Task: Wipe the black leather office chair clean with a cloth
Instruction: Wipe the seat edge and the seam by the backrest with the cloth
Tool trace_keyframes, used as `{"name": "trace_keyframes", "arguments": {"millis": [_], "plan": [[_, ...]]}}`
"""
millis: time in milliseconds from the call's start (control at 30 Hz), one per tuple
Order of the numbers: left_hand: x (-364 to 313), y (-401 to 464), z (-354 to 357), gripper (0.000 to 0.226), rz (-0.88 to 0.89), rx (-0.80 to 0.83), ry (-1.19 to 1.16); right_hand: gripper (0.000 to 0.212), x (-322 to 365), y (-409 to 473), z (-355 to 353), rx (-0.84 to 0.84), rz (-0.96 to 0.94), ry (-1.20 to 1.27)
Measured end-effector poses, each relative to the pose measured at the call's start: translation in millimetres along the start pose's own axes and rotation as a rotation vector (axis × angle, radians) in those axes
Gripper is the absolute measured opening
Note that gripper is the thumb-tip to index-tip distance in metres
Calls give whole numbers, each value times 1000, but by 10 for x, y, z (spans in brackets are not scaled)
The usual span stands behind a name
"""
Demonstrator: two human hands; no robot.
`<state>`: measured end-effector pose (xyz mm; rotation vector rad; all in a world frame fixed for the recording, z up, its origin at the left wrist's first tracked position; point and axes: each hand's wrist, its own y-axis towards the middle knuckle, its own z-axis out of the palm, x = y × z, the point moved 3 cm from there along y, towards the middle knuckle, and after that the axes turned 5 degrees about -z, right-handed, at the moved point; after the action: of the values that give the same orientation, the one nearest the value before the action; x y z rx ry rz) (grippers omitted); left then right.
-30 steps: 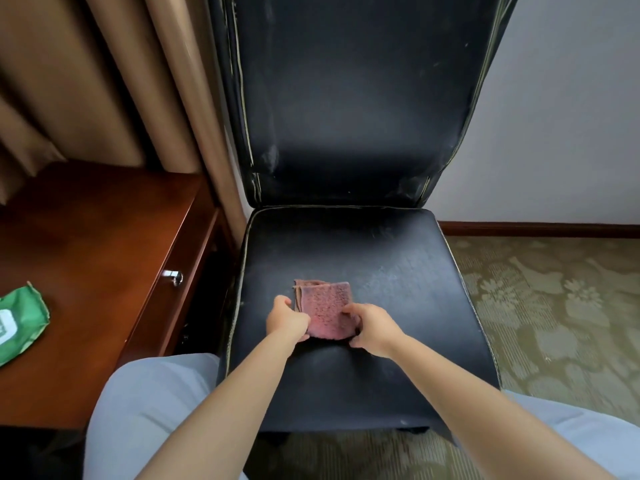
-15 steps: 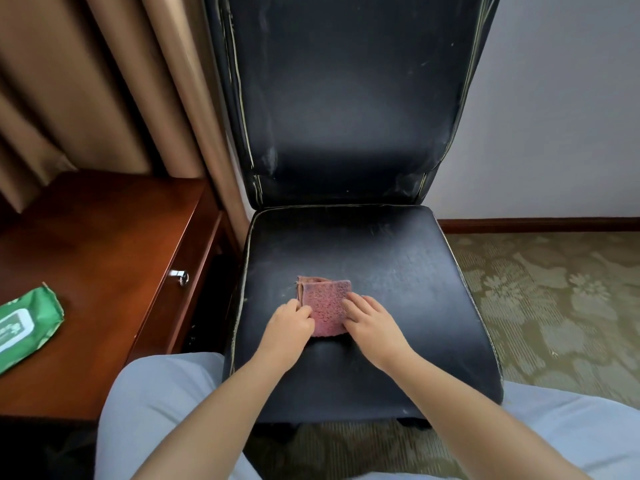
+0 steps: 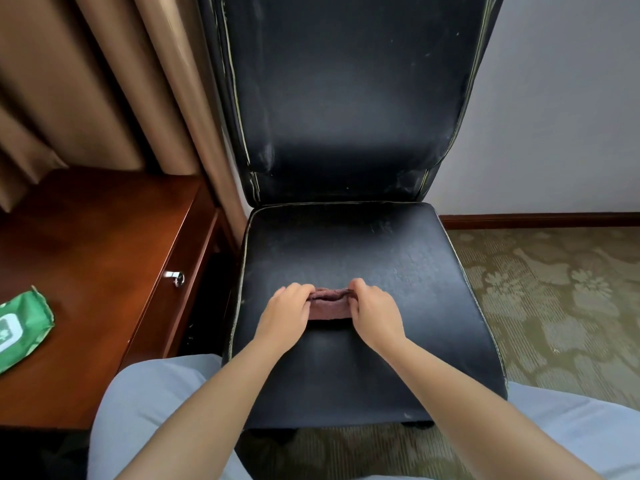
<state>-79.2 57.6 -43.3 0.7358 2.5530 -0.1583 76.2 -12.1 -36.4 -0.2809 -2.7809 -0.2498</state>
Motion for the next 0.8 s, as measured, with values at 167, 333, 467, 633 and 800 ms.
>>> {"name": "trace_keyframes", "arguments": {"millis": [167, 333, 467, 633, 800], "plan": [[-24, 139, 96, 24, 62, -26, 288, 22, -68, 48, 168, 3, -65, -77], [-29, 276, 162, 58, -94, 201, 307, 31, -94, 116, 252, 100, -41, -76], [-54, 363, 117, 44, -45, 245, 375, 37, -101, 192, 223, 164, -44, -151], [-39, 241, 62, 17, 126, 114, 233, 33, -86, 128, 104, 72, -179, -100], [28, 15, 108, 23, 519, -105, 439, 37, -34, -109, 117, 189, -406, -256]]}}
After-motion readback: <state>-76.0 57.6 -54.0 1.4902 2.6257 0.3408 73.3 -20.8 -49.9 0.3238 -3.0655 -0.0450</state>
